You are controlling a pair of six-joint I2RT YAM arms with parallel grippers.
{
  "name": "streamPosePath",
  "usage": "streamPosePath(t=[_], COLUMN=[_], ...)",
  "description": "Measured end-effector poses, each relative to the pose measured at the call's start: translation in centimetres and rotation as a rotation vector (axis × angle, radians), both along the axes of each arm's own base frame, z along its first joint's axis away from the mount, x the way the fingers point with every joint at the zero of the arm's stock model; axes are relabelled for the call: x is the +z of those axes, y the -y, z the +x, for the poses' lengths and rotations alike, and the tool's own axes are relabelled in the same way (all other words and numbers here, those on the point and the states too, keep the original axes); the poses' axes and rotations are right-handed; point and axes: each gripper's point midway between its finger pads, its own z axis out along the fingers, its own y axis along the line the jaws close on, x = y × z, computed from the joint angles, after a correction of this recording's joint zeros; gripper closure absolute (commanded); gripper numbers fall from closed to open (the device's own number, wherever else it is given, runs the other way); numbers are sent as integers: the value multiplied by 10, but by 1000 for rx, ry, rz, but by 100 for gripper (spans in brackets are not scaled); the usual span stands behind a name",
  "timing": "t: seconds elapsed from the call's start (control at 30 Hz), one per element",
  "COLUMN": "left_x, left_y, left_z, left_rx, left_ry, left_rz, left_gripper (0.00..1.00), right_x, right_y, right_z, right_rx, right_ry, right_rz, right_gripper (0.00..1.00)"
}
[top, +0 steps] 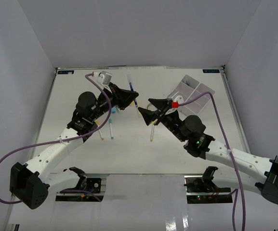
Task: Sort the stationery into containers
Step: Close the pen cap on the pen.
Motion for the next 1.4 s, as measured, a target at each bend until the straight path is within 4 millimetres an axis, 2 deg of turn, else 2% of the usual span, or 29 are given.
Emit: streamPosePath(t=[0.1, 0.2, 0.27, 0.43, 0.63, 0.8, 0.93, 1.07, 1.2, 1.27, 1.4], left_x=[-7, -14, -18, -29, -42, -55, -61, -67, -68, -69, -70], left_y=[-1, 0, 1, 5, 2, -1, -9, -14, -15, -15, -15], left_z=[-1, -4, -7, -17, -21, -25, -21, -15, -13, -13, -13], left_rx=[-4, -22, -48, -119, -137, -145, -94, -50, -43, -43, -44], left_ry=[27, 72, 105, 173, 212, 225, 217, 205, 207, 207, 206], left_rz=[55, 118, 156, 239, 293, 336, 351, 369, 379, 382, 383], left_gripper=[100, 100, 100, 100, 100, 100, 100, 100, 100, 100, 100], right_x=[-6, -8, -10, -9, 40, 67, 79, 79, 67, 61, 50], right_y=[11, 23, 30, 40, 33, 20, 12, 4, -11, -18, -28], right_z=[-6, -13, -16, -15, -8, -2, 3, 12, 23, 28, 36], right_rx=[-3, -9, -17, -48, -64, -53, -51, -79, -93, -96, -112], right_ry=[-27, -55, -68, -107, -121, -122, -151, -206, -256, -275, -314], right_rz=[-39, -62, -75, -146, -129, -150, -160, -167, -209, -233, -262], right_gripper=[24, 7, 2, 10, 10, 4, 1, 0, 0, 5, 10])
